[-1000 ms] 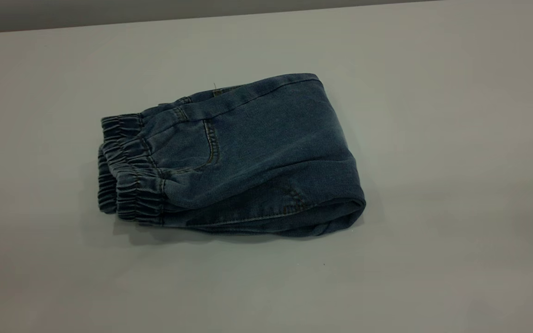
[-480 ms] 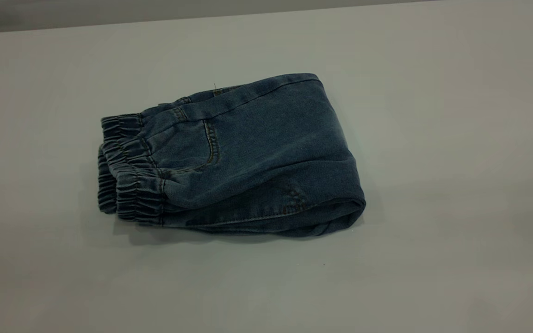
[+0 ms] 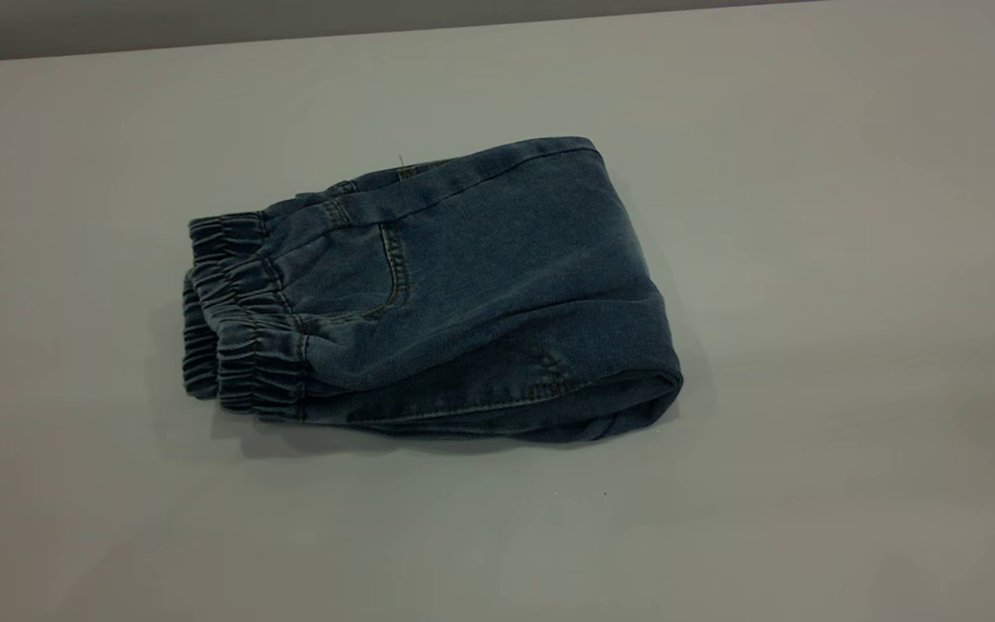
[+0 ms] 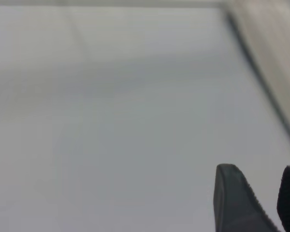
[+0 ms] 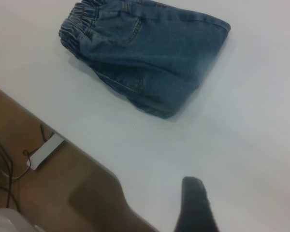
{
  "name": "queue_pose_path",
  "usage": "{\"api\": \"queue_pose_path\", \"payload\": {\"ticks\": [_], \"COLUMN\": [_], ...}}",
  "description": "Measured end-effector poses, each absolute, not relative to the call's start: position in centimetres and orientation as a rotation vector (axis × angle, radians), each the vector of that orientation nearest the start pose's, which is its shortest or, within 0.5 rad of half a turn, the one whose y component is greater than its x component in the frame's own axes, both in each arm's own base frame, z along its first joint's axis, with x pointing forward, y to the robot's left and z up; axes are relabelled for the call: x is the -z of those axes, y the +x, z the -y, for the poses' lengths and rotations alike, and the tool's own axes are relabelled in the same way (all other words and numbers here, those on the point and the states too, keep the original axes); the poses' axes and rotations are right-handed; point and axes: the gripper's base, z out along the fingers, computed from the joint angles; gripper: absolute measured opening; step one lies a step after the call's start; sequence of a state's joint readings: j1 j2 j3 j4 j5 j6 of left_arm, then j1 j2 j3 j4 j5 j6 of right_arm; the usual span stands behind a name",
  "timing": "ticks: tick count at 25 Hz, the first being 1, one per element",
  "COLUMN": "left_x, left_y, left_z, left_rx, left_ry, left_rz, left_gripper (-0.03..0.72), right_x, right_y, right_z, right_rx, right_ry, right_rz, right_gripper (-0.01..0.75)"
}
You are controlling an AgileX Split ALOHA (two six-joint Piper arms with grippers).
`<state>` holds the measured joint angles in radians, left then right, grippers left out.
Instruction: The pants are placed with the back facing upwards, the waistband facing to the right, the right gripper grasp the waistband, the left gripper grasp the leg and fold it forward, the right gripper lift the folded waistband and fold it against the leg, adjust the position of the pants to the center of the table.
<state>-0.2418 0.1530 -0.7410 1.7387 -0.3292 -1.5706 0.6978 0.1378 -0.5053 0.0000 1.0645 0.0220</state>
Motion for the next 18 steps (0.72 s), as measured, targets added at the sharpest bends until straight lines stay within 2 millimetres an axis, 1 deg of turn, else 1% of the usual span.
{"api": "queue_pose_path", "payload": {"ticks": [3,7,9,11,14,18], "left_x": [-42.9,-42.3,-41.9,-41.5,-41.0,-40.8], "left_y": [-2.4,-1.6,-1.6,-1.6,-1.7,-2.9], "left_z": [1.7,1.4,1.6,1.7,1.0,-1.1], "left_rx": [0.180,0.157,0.178,0.234,0.290,0.319], "left_ry": [0.417,0.369,0.383,0.369,0.259,0.017], "left_rz": [-0.871,-0.904,-0.909,-0.912,-0.913,-0.898], "left_gripper": [0.239,0.239,0.239,0.239,0.239,0.239], "right_x": [-27.8,-27.8,-27.8,-27.8,-27.8,-27.8], "right_y": [1.2,1.2,1.2,1.2,1.2,1.2], "right_z": [-1.0,-1.0,-1.0,-1.0,-1.0,-1.0], "right_rx": [-0.406,-0.406,-0.406,-0.406,-0.406,-0.406], "right_ry": [-0.733,-0.733,-0.733,-0.733,-0.733,-0.733], "right_rz": [-2.085,-2.085,-2.085,-2.085,-2.085,-2.085], "right_gripper": [0.405,0.405,0.405,0.405,0.405,0.405]}}
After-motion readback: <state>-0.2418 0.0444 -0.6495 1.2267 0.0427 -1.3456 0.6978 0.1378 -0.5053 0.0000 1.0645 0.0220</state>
